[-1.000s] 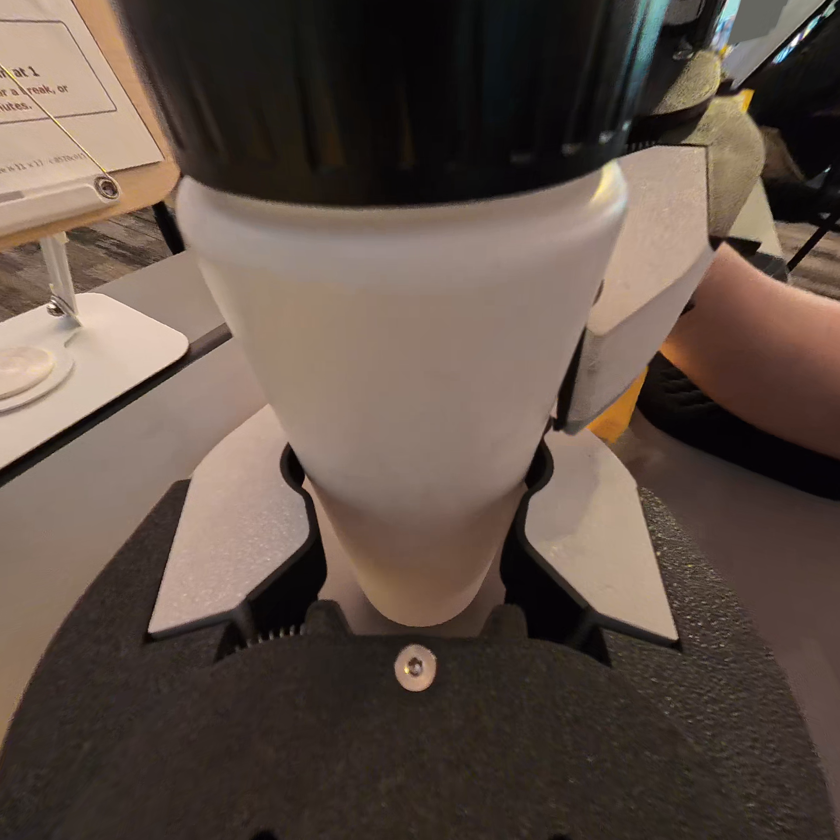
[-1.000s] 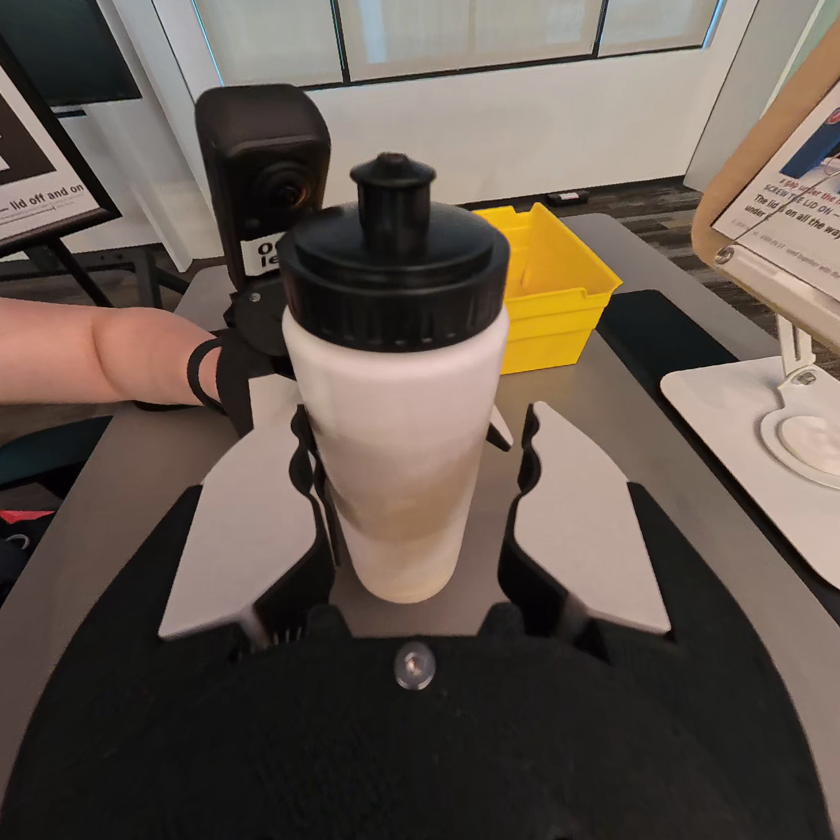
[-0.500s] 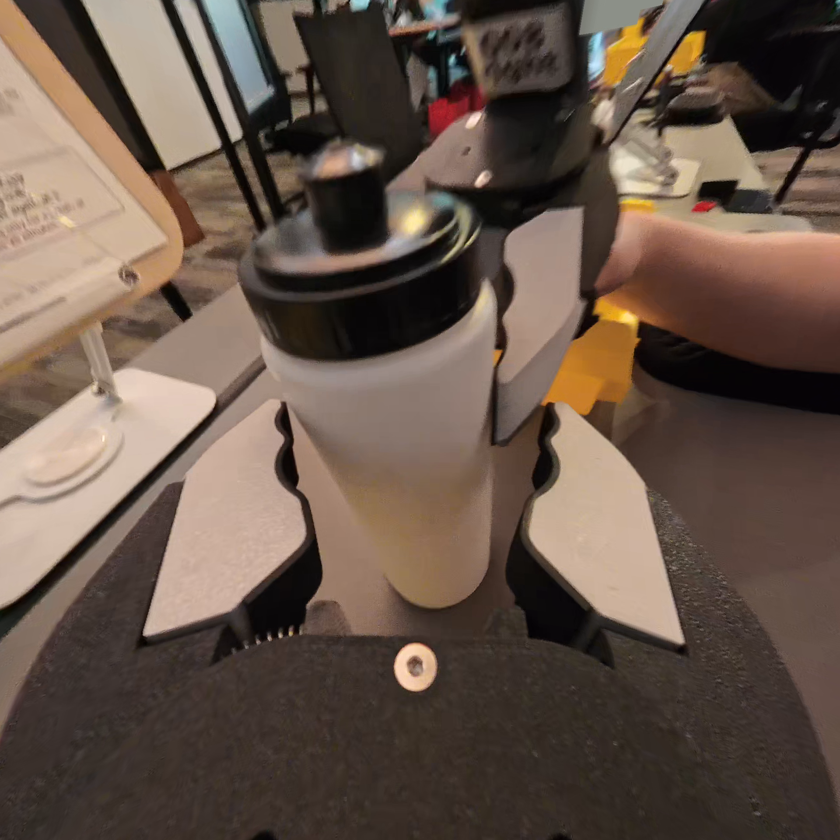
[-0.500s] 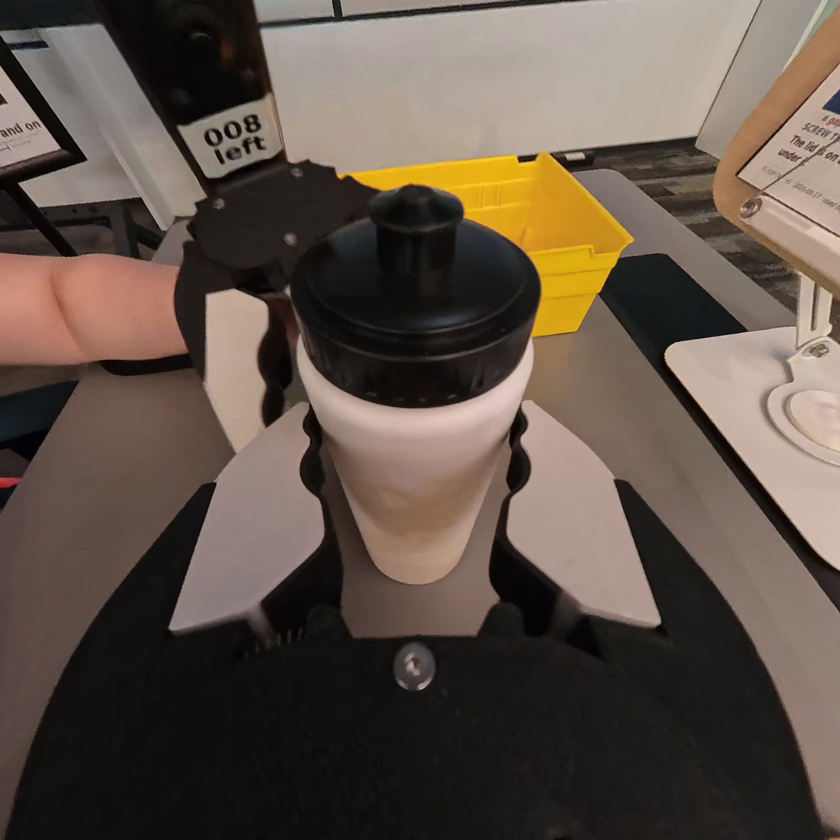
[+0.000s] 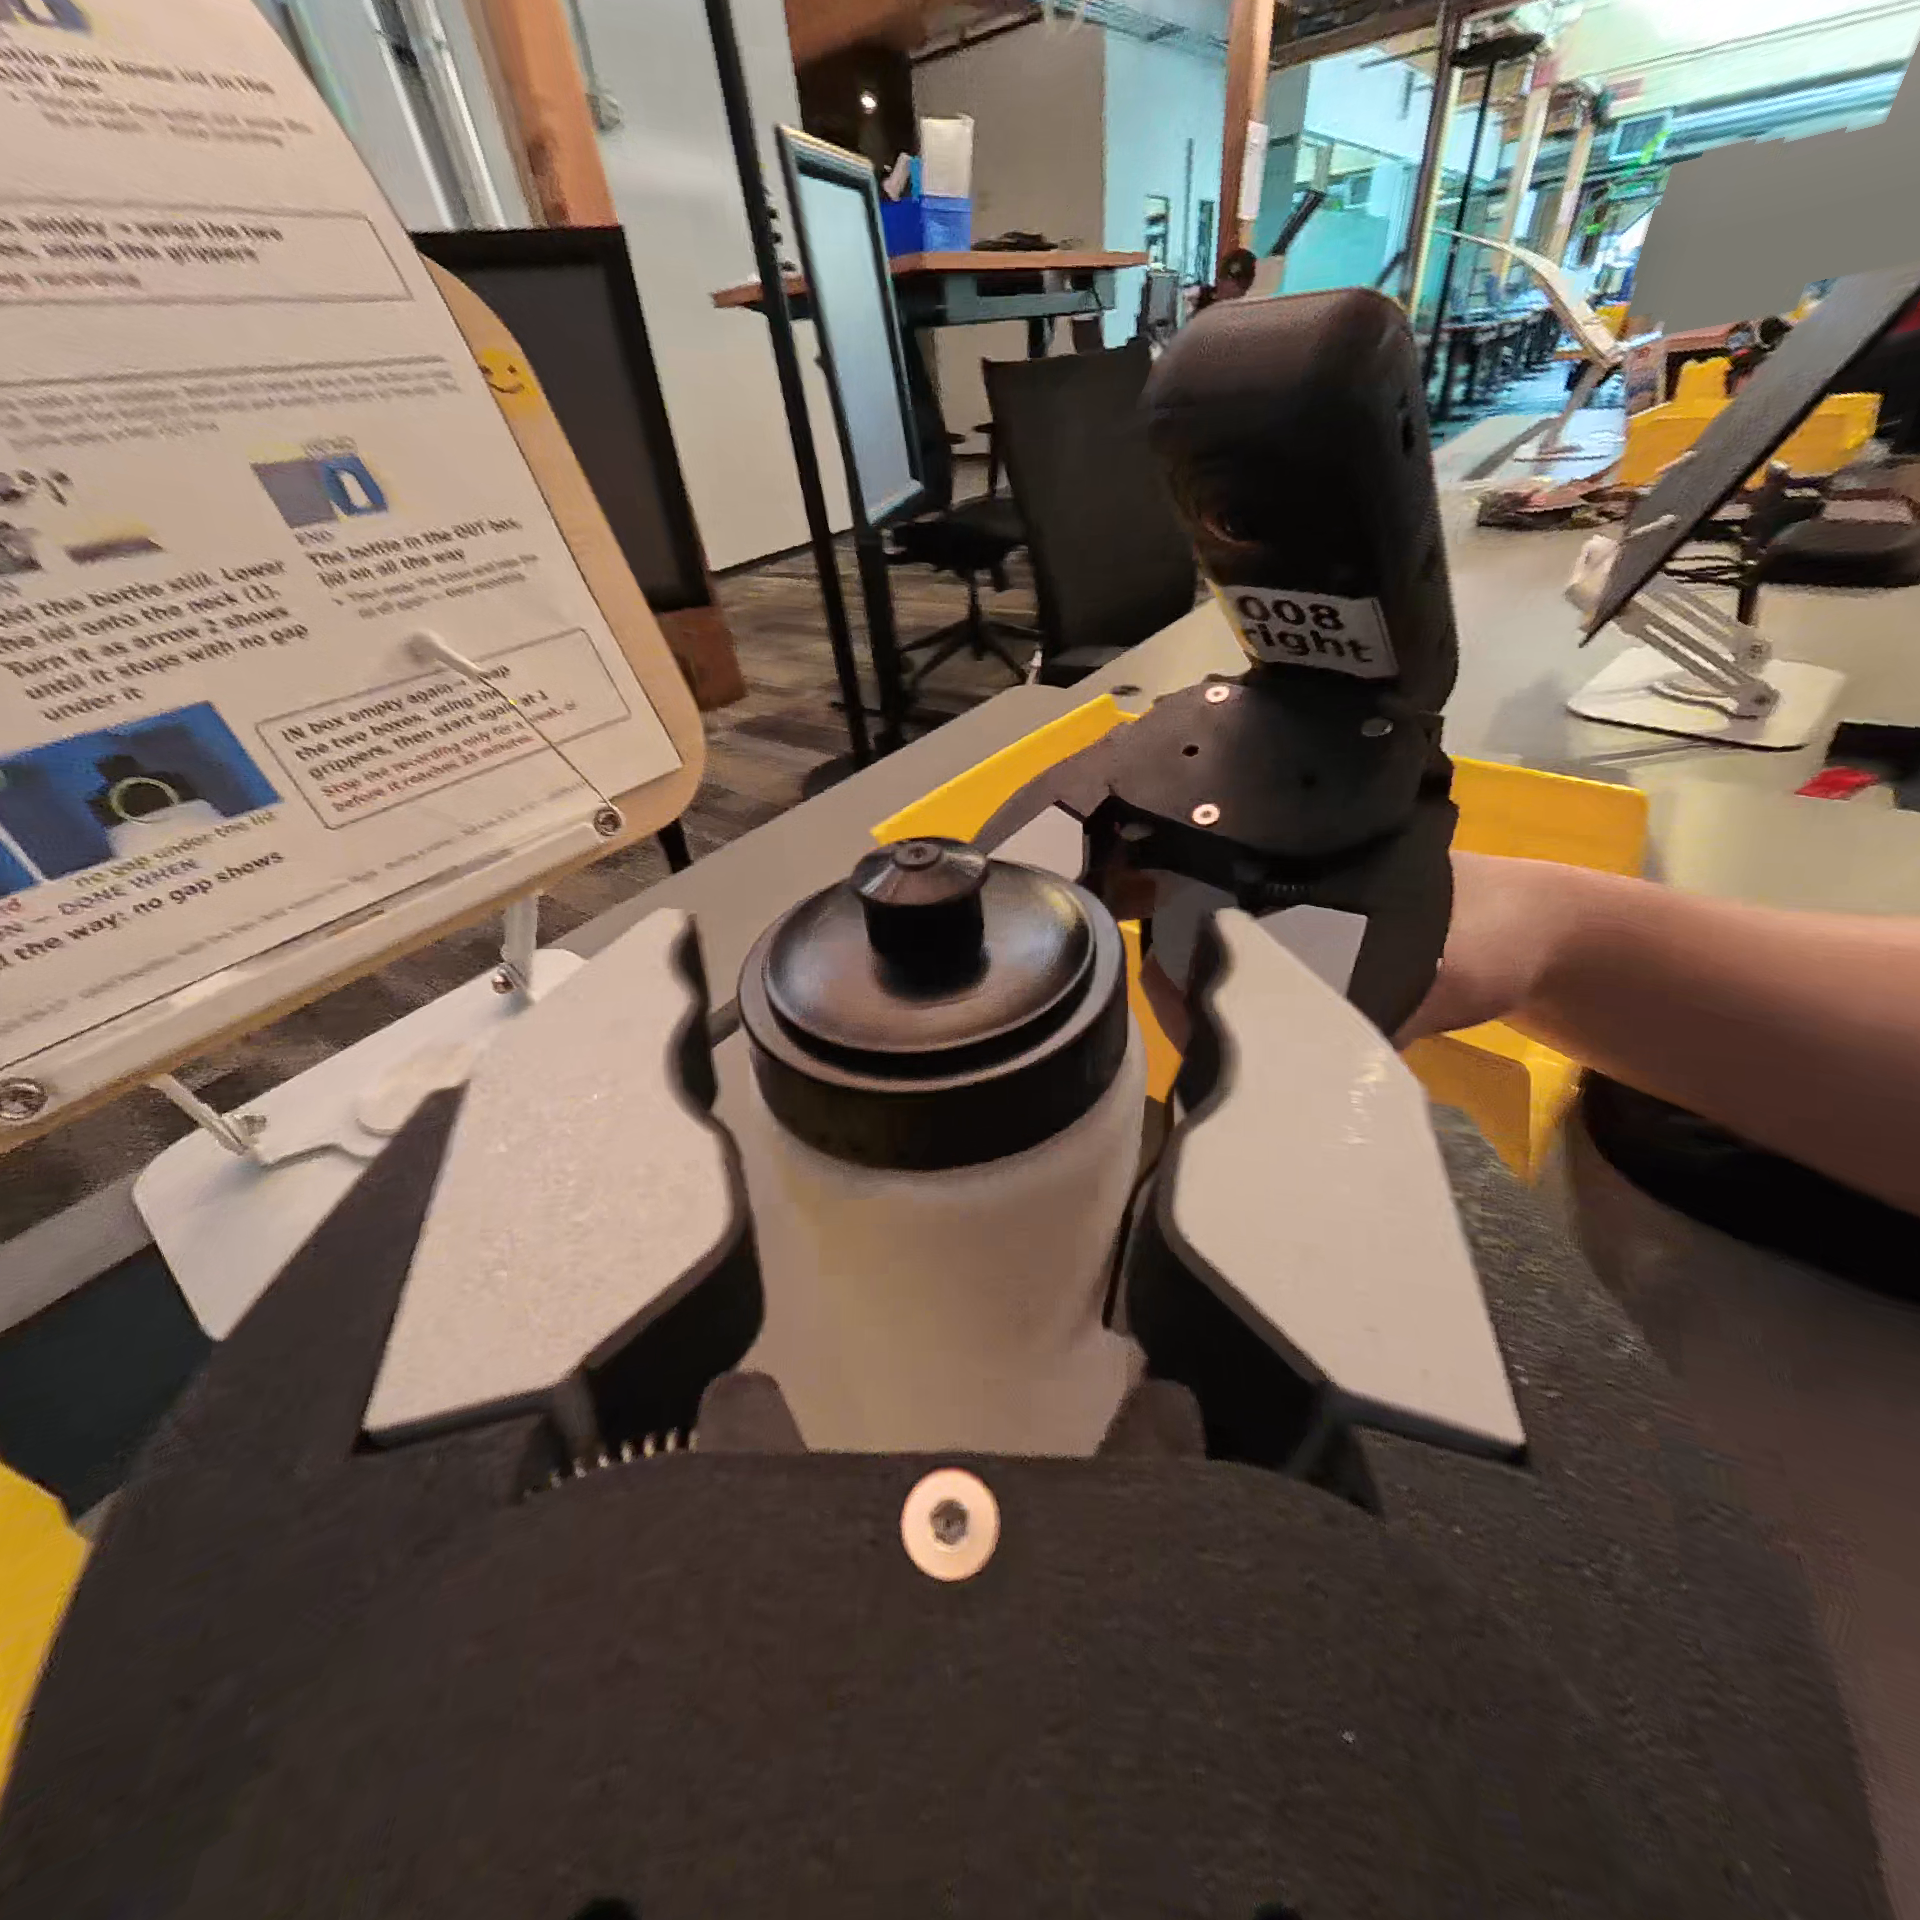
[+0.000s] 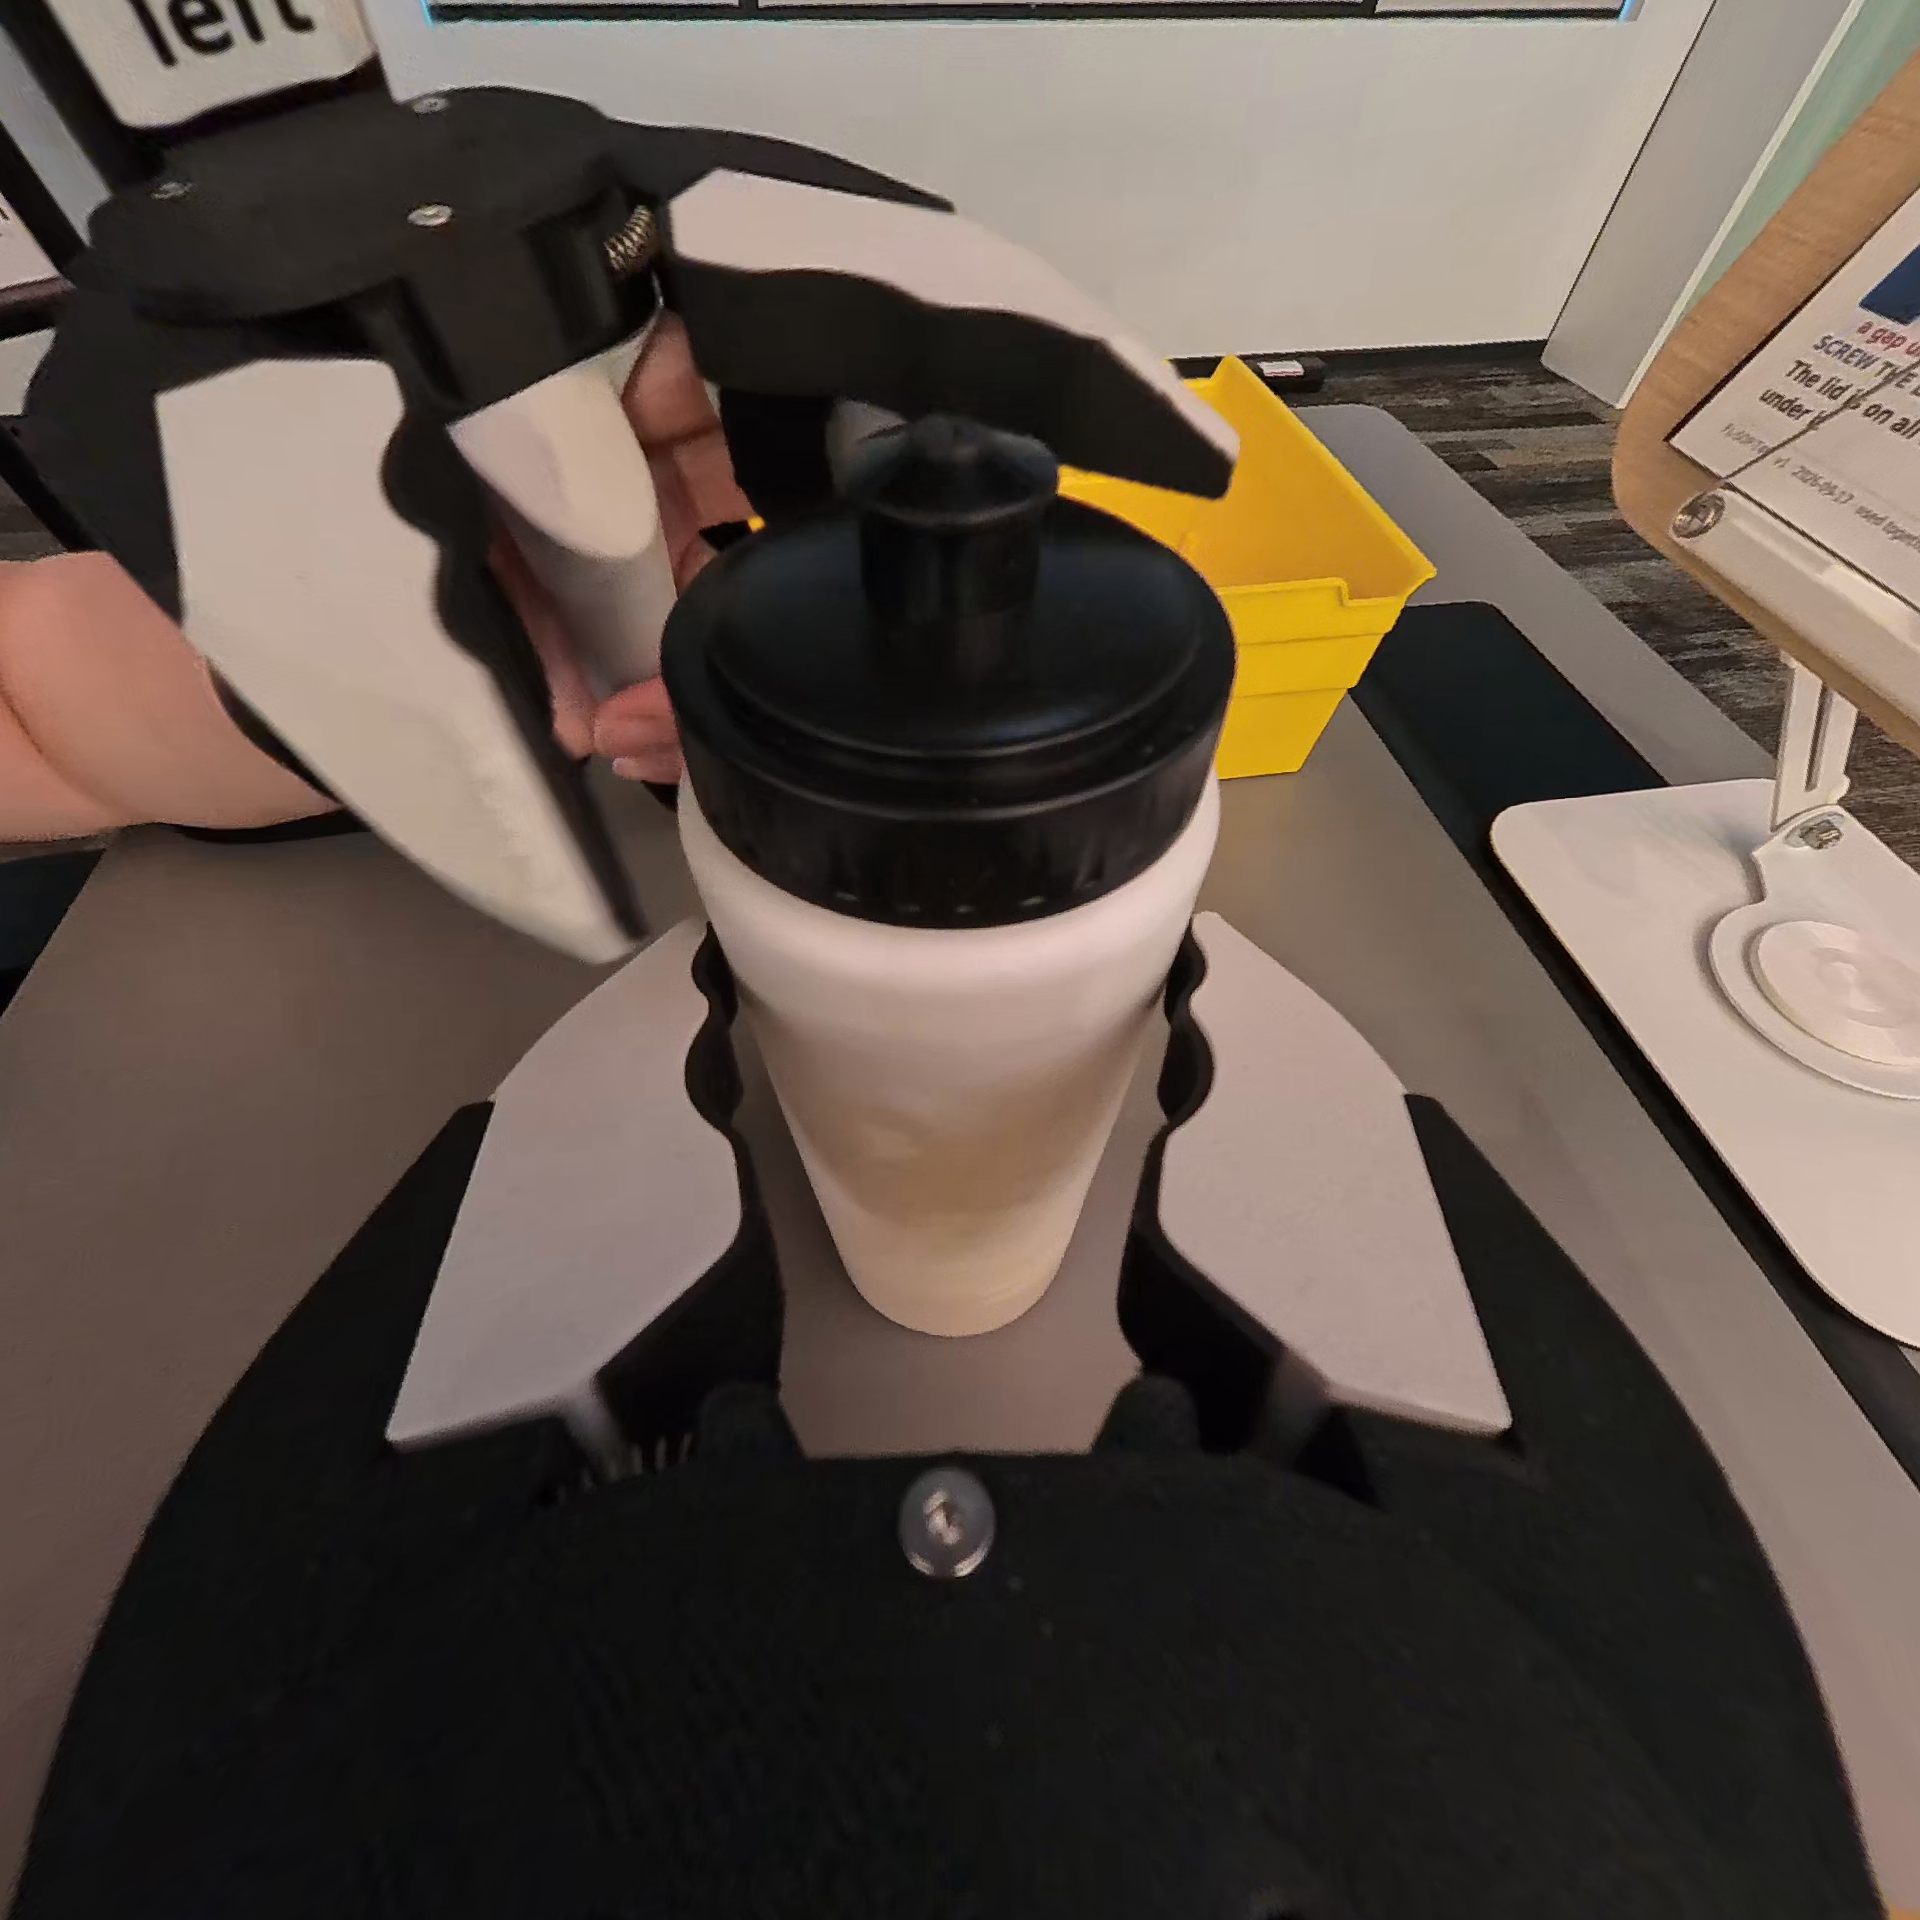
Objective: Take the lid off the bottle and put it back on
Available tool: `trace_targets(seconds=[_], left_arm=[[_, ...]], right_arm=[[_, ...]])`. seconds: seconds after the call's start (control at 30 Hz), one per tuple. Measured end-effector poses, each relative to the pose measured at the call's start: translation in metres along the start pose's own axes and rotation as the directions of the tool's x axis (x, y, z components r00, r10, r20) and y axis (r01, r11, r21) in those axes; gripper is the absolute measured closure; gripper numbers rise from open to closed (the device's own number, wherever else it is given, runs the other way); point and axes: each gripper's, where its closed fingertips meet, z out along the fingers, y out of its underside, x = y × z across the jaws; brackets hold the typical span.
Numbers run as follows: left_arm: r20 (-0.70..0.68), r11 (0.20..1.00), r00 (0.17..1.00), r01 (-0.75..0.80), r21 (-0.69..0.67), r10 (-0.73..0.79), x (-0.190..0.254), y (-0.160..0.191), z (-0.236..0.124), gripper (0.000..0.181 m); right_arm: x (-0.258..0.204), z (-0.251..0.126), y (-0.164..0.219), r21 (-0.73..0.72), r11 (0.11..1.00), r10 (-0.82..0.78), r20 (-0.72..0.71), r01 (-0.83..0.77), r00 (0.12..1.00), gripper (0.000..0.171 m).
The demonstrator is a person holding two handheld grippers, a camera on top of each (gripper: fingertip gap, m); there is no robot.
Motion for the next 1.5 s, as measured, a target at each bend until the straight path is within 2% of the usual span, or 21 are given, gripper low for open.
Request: trace_targets(seconds=[0.03,0.1,0.33,0.37,0.4,0.43,0.5,0.6,0.9,1.33,1.43,1.5], left_arm=[[0.009,1.000,1.000,0.004,0.003,-0.004,0.000,0.000,0.001,0.105],[0.026,1.000,1.000,0.003,-0.002,-0.003,-0.001,0.000,0.003,0.107],[0.032,1.000,0.999,0.008,-0.011,-0.008,0.000,0.001,0.004,0.102],[0.048,1.000,0.999,0.008,-0.018,-0.007,-0.001,0.002,0.004,0.097],[0.078,0.999,0.997,0.013,-0.033,-0.011,-0.005,0.005,0.005,0.081],[0.083,0.999,0.997,0.011,-0.043,-0.007,-0.006,0.008,0.006,0.076],[0.025,0.999,0.999,0.026,-0.037,-0.025,0.000,0.010,0.007,0.095],[-0.001,0.998,0.998,0.063,-0.012,-0.063,-0.002,0.007,0.007,0.105],[-0.071,0.998,0.996,0.048,-0.051,-0.052,-0.002,0.009,0.006,0.104],[-0.143,0.995,0.985,0.091,-0.038,-0.096,-0.003,0.006,0.001,0.105],[-0.155,0.988,0.976,0.154,0.010,-0.151,-0.010,-0.011,-0.013,0.092],[-0.156,0.984,0.976,0.165,0.064,-0.153,-0.018,-0.027,-0.028,0.098]], right_arm=[[-0.001,0.000,0.000,-0.001,1.000,-0.003,0.000,0.003,1.000,0.090],[0.000,0.000,0.000,-0.006,1.000,-0.002,-0.005,0.002,1.000,0.090],[0.000,0.001,0.000,-0.004,1.000,-0.001,-0.003,0.001,1.000,0.091],[0.000,0.001,0.000,-0.005,1.000,-0.002,-0.003,0.002,1.000,0.090],[0.000,0.001,0.000,-0.006,1.000,-0.003,-0.003,0.003,1.000,0.090],[0.000,0.001,0.000,-0.008,1.000,-0.002,-0.003,0.002,1.000,0.090],[0.000,0.001,0.000,-0.007,1.000,-0.003,-0.003,0.003,1.000,0.091],[-0.001,0.001,0.000,-0.008,1.000,-0.005,0.006,0.005,1.000,0.090],[-0.001,0.000,0.002,-0.022,0.999,-0.024,-0.002,0.023,1.000,0.092],[-0.001,0.003,0.002,-0.023,1.000,0.001,-0.002,-0.001,1.000,0.091],[0.002,0.009,0.017,-0.110,0.992,0.055,-0.017,-0.057,0.998,0.090],[0.002,0.014,0.026,-0.153,0.987,0.041,-0.030,-0.045,0.999,0.089]])
